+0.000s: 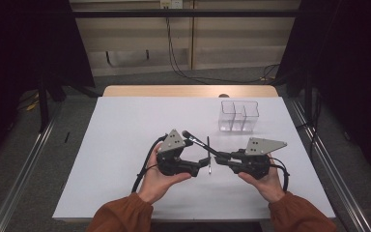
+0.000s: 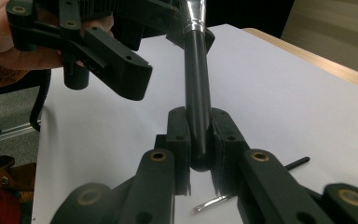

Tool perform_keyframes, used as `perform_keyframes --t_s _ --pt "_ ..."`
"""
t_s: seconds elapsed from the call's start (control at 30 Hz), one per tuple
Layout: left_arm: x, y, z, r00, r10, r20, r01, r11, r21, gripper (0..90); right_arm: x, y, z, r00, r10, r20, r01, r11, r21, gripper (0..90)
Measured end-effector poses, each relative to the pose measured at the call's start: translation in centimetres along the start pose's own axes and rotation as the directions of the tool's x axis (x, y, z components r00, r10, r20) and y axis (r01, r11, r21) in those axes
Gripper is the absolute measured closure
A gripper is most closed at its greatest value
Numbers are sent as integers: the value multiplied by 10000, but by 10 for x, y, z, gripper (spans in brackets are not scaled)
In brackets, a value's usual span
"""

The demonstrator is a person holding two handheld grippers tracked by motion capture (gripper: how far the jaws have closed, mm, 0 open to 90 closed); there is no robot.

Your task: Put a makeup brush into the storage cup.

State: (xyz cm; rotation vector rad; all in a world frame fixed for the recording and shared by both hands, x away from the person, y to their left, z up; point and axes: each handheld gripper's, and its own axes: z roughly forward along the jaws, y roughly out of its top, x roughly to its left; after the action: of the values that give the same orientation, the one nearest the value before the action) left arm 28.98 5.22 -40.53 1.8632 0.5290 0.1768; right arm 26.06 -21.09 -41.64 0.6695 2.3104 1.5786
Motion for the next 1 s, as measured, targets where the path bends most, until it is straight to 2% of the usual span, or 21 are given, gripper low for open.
perform_keyframes --t_s 0.07,0.13,0.27,0.43,0.6,0.7,0.77,1.0 --pt "0 1 1 9996 -266 137 267 9996 -122 211 0 0 0 10000 -14 9 14 10000 -5 802" --pt "0 2 2 9988 -398 296 404 9990 -212 270 0 0 0 10000 -7 23 8 10000 -54 802" --pt "1 3 4 9974 -673 266 680 9973 -276 265 0 0 -1 10000 -28 52 28 10000 1 801" --pt "3 5 6 9942 -998 403 1016 9938 -449 336 -1 0 -1 10000 -2 64 2 10000 -21 802" --pt "5 9 6 9877 -1506 420 1534 9853 -757 396 1 -1 0 10000 -26 40 26 10000 12 802" --pt "8 9 6 9811 -1866 511 1907 9774 -911 468 0 -1 0 10000 -3 75 3 10000 -48 801" --pt "9 9 6 9737 -2189 632 2245 9693 -1001 502 -1 -2 -1 9999 -4 119 5 10000 -58 801" --pt "9 11 3 9678 -2397 770 2478 9610 -1225 623 0 -4 2 10000 -29 42 29 10000 31 801"
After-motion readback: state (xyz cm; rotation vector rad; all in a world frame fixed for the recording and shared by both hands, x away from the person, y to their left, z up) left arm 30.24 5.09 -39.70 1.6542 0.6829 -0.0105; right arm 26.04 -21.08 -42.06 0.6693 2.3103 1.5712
